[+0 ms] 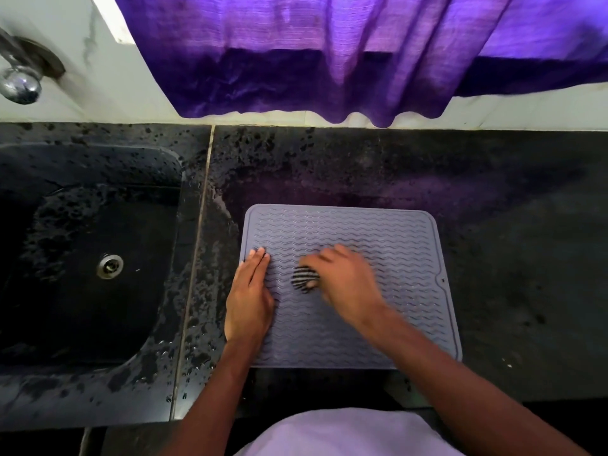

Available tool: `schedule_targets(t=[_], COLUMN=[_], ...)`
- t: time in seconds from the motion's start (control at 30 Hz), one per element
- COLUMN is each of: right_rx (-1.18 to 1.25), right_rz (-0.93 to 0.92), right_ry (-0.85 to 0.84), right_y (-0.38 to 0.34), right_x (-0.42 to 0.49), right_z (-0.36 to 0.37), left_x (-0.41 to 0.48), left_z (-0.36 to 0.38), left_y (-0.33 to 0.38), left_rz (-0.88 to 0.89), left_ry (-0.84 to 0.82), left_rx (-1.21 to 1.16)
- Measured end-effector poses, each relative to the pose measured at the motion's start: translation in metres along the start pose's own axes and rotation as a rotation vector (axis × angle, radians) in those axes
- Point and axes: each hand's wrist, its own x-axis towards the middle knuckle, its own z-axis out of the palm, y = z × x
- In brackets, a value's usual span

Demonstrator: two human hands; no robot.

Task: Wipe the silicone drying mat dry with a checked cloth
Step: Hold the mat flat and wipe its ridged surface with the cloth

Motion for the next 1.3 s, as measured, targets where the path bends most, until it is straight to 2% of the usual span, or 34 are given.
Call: schedule_targets(t=[0.17,0.4,0.6,0.77,0.87,1.0,1.13,1.3], right_rx=[-0.086,-0.161,-0.335,-0.495,-0.272,-0.047,-0.019,-0.054], right_rz=[-0.056,0.063,0.197,0.257,0.215,0.018,-0.032,0.013], right_ry=[0.025,0.023,-0.095,-0.247,-0.126,0.082,0.008,0.037], right_y=[-0.003,0.085,0.150,0.158,0.148,0.094,0.051,0.071], right_x=[0.006,-0.049,-0.083,-0.084,-0.072,-0.032,-0.012,-0.031], right_z=[0.034,0.001,-0.031,-0.069,-0.076,-0.048,0.003,0.012], left_x=[0.003,-0.001,-0.001,0.000,-0.001,-0.001,-0.001,-0.001], left_z=[-0.007,0.004,0.002,0.006,0.007,0.007,0.006,0.005], left_y=[-0.011,-0.003,-0.006,-0.003,-0.001,-0.003,-0.006,-0.006], left_rz=[0.004,0.030,0.025,-0.004,-0.005,0.010,0.016,0.039], left_ry=[0.004,-0.005,0.002,0.038,0.047,0.039,0.030,0.035], left_rx=[0.018,0.006,0.008,0.002,0.011,0.020,0.028,0.020])
